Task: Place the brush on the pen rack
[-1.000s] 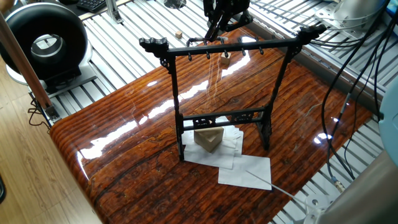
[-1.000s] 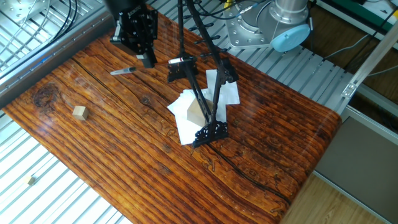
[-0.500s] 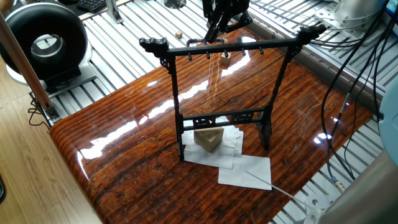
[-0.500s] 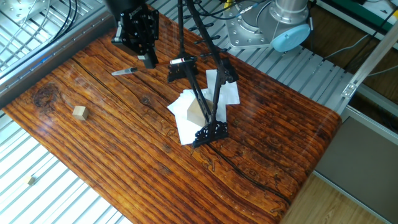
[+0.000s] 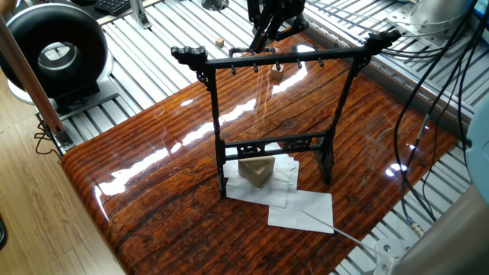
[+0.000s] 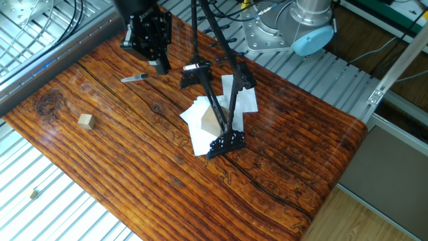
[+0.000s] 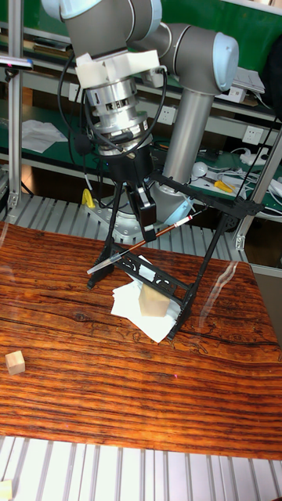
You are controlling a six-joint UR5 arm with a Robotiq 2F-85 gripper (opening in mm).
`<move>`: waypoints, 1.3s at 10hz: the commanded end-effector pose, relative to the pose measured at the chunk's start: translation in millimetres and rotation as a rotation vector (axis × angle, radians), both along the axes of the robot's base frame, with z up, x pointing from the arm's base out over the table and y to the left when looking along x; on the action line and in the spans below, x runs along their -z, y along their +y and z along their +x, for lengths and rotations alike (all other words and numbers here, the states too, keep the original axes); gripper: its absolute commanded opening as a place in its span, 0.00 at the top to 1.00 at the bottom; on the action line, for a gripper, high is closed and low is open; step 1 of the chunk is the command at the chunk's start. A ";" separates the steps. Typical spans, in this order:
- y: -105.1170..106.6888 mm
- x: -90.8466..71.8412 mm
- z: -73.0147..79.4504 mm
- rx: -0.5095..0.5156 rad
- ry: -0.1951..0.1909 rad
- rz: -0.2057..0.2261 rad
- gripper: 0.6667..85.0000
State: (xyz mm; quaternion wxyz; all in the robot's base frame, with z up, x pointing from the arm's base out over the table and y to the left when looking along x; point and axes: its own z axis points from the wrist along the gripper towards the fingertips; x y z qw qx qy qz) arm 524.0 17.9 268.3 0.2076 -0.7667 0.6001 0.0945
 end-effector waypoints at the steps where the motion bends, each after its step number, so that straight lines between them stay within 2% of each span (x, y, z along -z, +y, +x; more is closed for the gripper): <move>1: 1.7 -2.8 2.9 0.008 -0.009 0.006 1.00; 13: 3.1 -3.8 0.5 0.023 -0.012 -0.011 1.00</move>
